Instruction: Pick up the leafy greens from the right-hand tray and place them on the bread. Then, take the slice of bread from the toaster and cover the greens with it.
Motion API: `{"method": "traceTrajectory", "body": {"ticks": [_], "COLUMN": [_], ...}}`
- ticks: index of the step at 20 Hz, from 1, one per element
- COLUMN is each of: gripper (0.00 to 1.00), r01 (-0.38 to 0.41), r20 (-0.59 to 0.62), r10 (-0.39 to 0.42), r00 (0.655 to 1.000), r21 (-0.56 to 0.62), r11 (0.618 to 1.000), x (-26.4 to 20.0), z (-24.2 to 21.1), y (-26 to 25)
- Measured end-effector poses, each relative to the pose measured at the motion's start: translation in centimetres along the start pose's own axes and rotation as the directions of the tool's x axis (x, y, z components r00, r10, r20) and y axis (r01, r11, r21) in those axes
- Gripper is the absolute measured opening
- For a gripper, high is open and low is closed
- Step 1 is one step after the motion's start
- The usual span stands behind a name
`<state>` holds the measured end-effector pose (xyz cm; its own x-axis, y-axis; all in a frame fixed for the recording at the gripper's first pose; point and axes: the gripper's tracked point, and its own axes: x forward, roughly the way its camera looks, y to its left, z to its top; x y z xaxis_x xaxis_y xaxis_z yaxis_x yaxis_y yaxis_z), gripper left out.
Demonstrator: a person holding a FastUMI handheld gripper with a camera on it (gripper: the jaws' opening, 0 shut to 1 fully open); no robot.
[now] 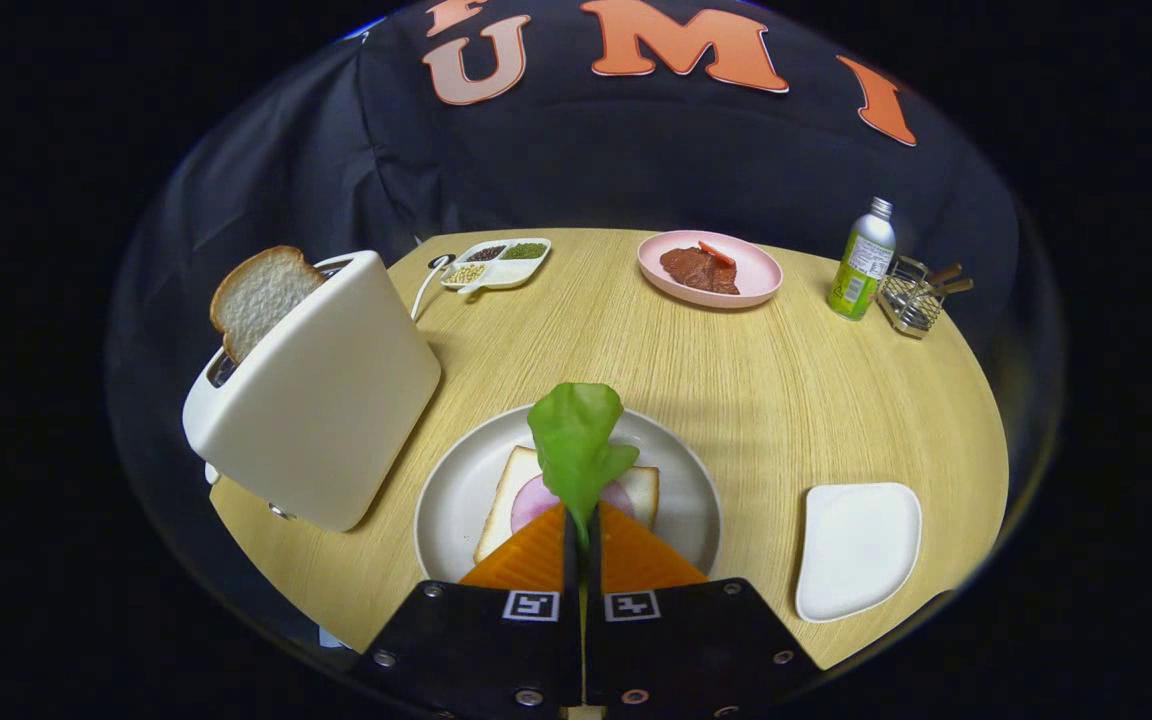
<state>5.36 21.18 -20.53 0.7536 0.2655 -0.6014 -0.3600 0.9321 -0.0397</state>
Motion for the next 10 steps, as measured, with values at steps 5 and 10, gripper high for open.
{"method": "traceTrajectory", "body": {"ticks": [5,10], "gripper": [0.05,0.16], "r01": [0.012,0.03], "r20": [-0.032,-0.033], "r10": [-0.011,-0.03], "r00": [0.999,0.999], "r21": [0.02,0.002], "r11": [1.0,1.0], "x": [0.78,0.79], "z": [-0.56,-0.78], "y": [0.47,0.24]}}
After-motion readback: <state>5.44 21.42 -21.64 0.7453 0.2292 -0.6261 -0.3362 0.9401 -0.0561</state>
